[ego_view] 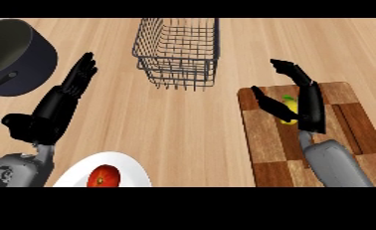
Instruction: Pick the lemon from the cutting board and place it in the basket
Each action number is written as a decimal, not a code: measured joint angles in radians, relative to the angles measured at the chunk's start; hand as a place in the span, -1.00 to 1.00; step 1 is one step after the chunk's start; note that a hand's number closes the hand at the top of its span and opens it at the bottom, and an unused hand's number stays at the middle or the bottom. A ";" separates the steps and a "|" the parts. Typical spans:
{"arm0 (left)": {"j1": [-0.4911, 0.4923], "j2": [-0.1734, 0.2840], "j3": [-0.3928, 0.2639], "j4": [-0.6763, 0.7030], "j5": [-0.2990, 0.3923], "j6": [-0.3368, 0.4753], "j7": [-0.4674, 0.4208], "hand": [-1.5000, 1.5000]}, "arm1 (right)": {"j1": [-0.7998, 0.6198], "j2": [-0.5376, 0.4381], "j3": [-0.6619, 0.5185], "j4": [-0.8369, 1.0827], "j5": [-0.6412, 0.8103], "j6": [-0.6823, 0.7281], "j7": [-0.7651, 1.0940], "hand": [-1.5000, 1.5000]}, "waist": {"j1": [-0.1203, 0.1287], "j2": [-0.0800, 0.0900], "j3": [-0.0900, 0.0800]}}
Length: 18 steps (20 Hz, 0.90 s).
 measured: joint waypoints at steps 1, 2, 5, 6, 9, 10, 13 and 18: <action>0.001 0.004 -0.002 0.001 0.000 -0.012 -0.003 0.00 | -0.017 0.011 0.010 0.023 0.046 -0.049 0.039 -1.00 | 0.003 -0.001 0.000; -0.005 0.005 -0.002 0.001 0.000 -0.020 -0.007 0.00 | -0.045 0.020 0.023 0.053 0.096 -0.090 0.087 -1.00 | 0.007 0.000 -0.001; -0.003 0.006 -0.008 0.001 -0.006 -0.033 -0.015 0.00 | -0.092 -0.013 0.047 0.113 0.241 -0.171 0.250 -1.00 | 0.003 -0.006 -0.003; -0.007 0.001 -0.015 -0.001 -0.011 -0.030 -0.011 0.00 | -0.111 -0.034 0.052 0.132 0.287 -0.179 0.308 -1.00 | -0.001 -0.008 -0.004; -0.002 0.006 -0.010 0.008 -0.013 -0.034 -0.014 0.00 | -0.166 -0.107 0.066 0.162 0.413 -0.159 0.485 -1.00 | -0.014 -0.016 -0.008; -0.002 0.006 -0.010 0.009 -0.014 -0.033 -0.013 0.00 | -0.183 -0.131 0.073 0.171 0.449 -0.134 0.544 -1.00 | -0.018 -0.019 -0.009; 0.004 0.002 -0.010 0.015 -0.016 -0.033 -0.016 0.00 | -0.238 -0.201 0.101 0.182 0.517 0.007 0.710 -1.00 | -0.024 -0.024 -0.012; 0.010 0.000 -0.008 0.024 -0.020 -0.034 -0.024 0.00 | -0.329 -0.247 0.148 0.116 0.483 0.336 0.959 -1.00 | -0.030 -0.029 -0.010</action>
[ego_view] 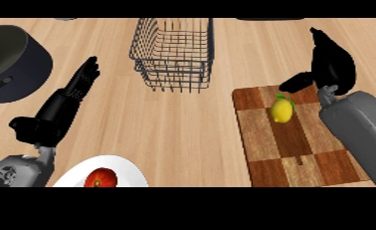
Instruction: Pick the lemon from the cutting board and place it in the basket
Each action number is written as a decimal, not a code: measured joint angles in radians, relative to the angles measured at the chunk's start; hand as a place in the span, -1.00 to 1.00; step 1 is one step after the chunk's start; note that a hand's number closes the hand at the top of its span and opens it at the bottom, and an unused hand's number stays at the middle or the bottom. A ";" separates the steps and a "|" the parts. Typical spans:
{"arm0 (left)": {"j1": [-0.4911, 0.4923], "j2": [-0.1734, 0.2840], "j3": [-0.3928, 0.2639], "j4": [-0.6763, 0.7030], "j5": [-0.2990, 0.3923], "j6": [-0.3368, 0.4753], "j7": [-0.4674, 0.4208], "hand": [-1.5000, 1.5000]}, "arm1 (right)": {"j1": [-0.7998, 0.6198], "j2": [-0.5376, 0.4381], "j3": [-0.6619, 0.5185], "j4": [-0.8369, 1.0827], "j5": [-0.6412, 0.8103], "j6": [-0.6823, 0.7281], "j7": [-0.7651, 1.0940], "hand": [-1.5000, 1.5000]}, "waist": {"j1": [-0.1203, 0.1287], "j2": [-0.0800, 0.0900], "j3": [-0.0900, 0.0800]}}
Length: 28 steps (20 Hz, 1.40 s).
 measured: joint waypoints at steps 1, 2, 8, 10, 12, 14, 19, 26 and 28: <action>-0.004 0.002 0.005 0.002 0.004 -0.003 0.004 0.00 | -0.015 0.001 0.005 -0.026 -0.022 0.062 0.046 -1.00 | -0.003 -0.001 0.001; 0.002 0.003 0.006 0.000 0.005 -0.005 0.002 0.00 | -0.030 0.002 0.009 -0.055 -0.045 0.117 0.089 -1.00 | -0.003 -0.001 0.002; 0.010 -0.008 0.012 -0.002 -0.006 0.004 -0.005 0.00 | -0.090 -0.027 -0.024 -0.266 -0.196 0.328 0.260 -1.00 | -0.012 0.001 0.007; 0.012 -0.007 0.016 -0.006 -0.007 -0.001 -0.008 0.00 | -0.087 -0.045 -0.037 -0.335 -0.228 0.352 0.296 -1.00 | -0.011 0.003 0.008; 0.018 -0.012 0.015 0.000 -0.012 -0.001 -0.014 0.00 | -0.074 -0.075 -0.053 -0.405 -0.262 0.369 0.321 -1.00 | -0.016 0.004 0.009; 0.022 -0.026 0.003 -0.007 -0.021 0.002 -0.015 0.00 | -0.044 -0.096 -0.059 -0.460 -0.274 0.378 0.334 -1.00 | -0.013 0.007 0.009; 0.005 -0.026 0.020 0.002 -0.019 -0.016 -0.010 0.00 | 0.039 -0.137 -0.086 -0.568 -0.276 0.381 0.349 -1.00 | -0.006 0.013 0.011; 0.013 -0.031 0.037 0.009 -0.028 -0.044 -0.028 0.00 | 0.191 -0.093 -0.102 -0.619 -0.151 0.331 0.314 -1.00 | 0.012 0.021 0.012; 0.002 -0.032 0.048 0.017 -0.025 -0.056 -0.023 0.00 | 0.235 -0.074 -0.111 -0.612 -0.109 0.316 0.285 -1.00 | 0.014 0.022 0.012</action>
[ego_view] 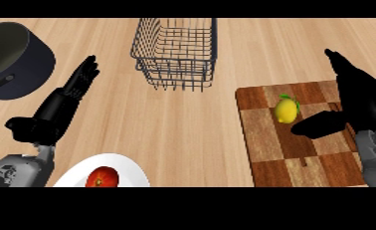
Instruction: Pick the lemon from the cutting board and place it in the basket
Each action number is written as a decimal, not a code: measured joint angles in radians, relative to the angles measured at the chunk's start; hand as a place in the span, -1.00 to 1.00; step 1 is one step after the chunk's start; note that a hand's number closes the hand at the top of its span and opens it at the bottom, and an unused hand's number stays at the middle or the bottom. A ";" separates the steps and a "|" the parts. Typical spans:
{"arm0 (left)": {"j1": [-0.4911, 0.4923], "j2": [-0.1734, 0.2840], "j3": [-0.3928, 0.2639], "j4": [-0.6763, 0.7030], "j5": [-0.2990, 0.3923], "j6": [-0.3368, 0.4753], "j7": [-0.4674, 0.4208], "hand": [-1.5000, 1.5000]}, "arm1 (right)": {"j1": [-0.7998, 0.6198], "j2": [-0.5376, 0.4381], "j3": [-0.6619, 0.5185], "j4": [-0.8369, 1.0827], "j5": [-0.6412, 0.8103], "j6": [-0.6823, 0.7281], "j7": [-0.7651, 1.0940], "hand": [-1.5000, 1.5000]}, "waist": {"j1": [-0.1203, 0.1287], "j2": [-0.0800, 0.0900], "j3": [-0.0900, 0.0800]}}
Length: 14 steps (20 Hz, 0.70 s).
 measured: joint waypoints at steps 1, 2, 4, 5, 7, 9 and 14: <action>-0.010 -0.007 -0.002 -0.004 -0.006 0.003 0.009 0.00 | 0.003 0.012 -0.006 0.005 0.016 -0.004 -0.003 -1.00 | 0.002 0.001 0.000; -0.007 -0.012 -0.001 0.001 -0.010 0.001 0.001 0.00 | 0.022 0.027 -0.006 0.024 0.044 -0.015 -0.025 -1.00 | 0.004 0.001 0.000; -0.003 -0.021 -0.001 0.007 -0.020 -0.008 -0.010 0.00 | 0.057 0.057 0.000 0.046 0.100 -0.033 -0.047 -1.00 | 0.006 0.002 0.000; -0.002 -0.033 -0.005 0.015 -0.030 -0.005 -0.016 0.00 | 0.072 0.074 0.005 0.050 0.128 -0.040 -0.051 -1.00 | 0.007 0.003 0.000; -0.008 -0.028 0.012 0.011 -0.023 -0.023 -0.006 0.00 | 0.101 0.098 0.000 0.071 0.173 -0.053 -0.073 -1.00 | 0.009 0.003 0.001; -0.005 -0.044 0.007 0.002 -0.043 -0.018 -0.002 0.00 | 0.116 0.122 -0.012 0.100 0.207 -0.059 -0.091 -1.00 | 0.010 0.003 0.001; 0.007 -0.067 0.023 -0.055 -0.068 -0.028 0.057 0.00 | 0.165 0.181 -0.053 0.117 0.269 -0.070 -0.134 -1.00 | 0.012 0.003 0.001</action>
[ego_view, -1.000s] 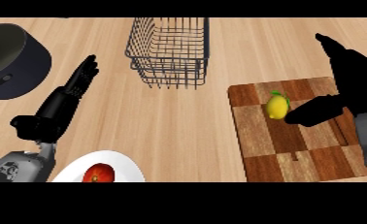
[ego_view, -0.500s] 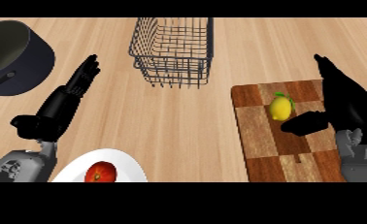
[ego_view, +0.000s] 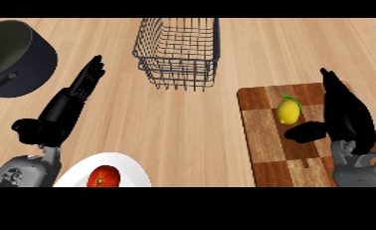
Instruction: Pick the lemon from the cutting board and place it in the basket
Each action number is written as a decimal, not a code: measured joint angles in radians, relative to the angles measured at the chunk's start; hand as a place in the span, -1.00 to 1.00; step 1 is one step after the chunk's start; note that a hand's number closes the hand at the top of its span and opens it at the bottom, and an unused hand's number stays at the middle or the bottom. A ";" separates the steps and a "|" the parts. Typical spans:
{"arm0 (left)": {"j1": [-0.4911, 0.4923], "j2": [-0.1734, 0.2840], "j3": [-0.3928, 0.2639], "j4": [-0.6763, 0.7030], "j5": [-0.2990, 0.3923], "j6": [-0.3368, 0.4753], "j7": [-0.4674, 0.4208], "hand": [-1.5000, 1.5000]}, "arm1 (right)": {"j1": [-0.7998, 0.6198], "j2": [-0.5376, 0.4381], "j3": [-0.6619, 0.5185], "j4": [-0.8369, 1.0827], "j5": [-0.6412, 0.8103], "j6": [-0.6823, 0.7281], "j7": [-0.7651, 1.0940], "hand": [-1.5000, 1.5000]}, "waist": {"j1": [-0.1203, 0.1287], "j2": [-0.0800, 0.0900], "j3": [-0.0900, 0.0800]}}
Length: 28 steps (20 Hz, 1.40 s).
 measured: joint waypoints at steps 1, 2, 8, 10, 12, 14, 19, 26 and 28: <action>-0.011 -0.012 0.005 0.017 -0.010 -0.004 -0.002 0.00 | -0.005 0.018 -0.003 0.001 0.016 0.002 -0.004 -1.00 | 0.000 0.000 0.000; -0.015 -0.018 0.015 0.020 -0.015 -0.014 -0.001 0.00 | -0.006 0.029 -0.015 -0.006 0.022 0.010 -0.009 -1.00 | 0.000 0.000 0.000; -0.015 -0.049 0.064 0.041 -0.052 -0.056 -0.020 0.00 | 0.008 0.106 -0.055 0.016 0.070 0.016 -0.059 -1.00 | 0.000 0.000 0.000; -0.006 -0.066 0.069 0.034 -0.064 -0.063 -0.017 0.00 | 0.007 0.128 -0.060 0.003 0.087 0.036 -0.050 -1.00 | 0.000 0.000 0.000; -0.023 -0.074 0.078 0.028 -0.071 -0.070 0.001 0.00 | -0.009 0.142 -0.072 0.032 0.104 0.045 -0.051 -1.00 | 0.001 0.000 0.000; -0.015 -0.087 0.080 0.029 -0.085 -0.078 -0.004 0.00 | -0.022 0.167 -0.069 0.036 0.129 0.062 -0.038 -1.00 | 0.001 0.000 0.000; 0.002 -0.098 0.103 0.026 -0.101 -0.103 -0.015 0.00 | -0.024 0.189 -0.084 0.057 0.161 0.105 -0.037 -1.00 | 0.001 0.000 0.000; 0.021 -0.131 0.119 -0.003 -0.133 -0.124 0.002 0.00 | -0.064 0.238 -0.126 0.209 0.212 0.096 -0.100 -1.00 | 0.003 0.001 0.000; 0.015 -0.133 0.139 0.010 -0.132 -0.143 -0.008 0.00 | -0.053 0.249 -0.134 0.201 0.226 0.102 -0.102 -1.00 | 0.002 0.001 0.000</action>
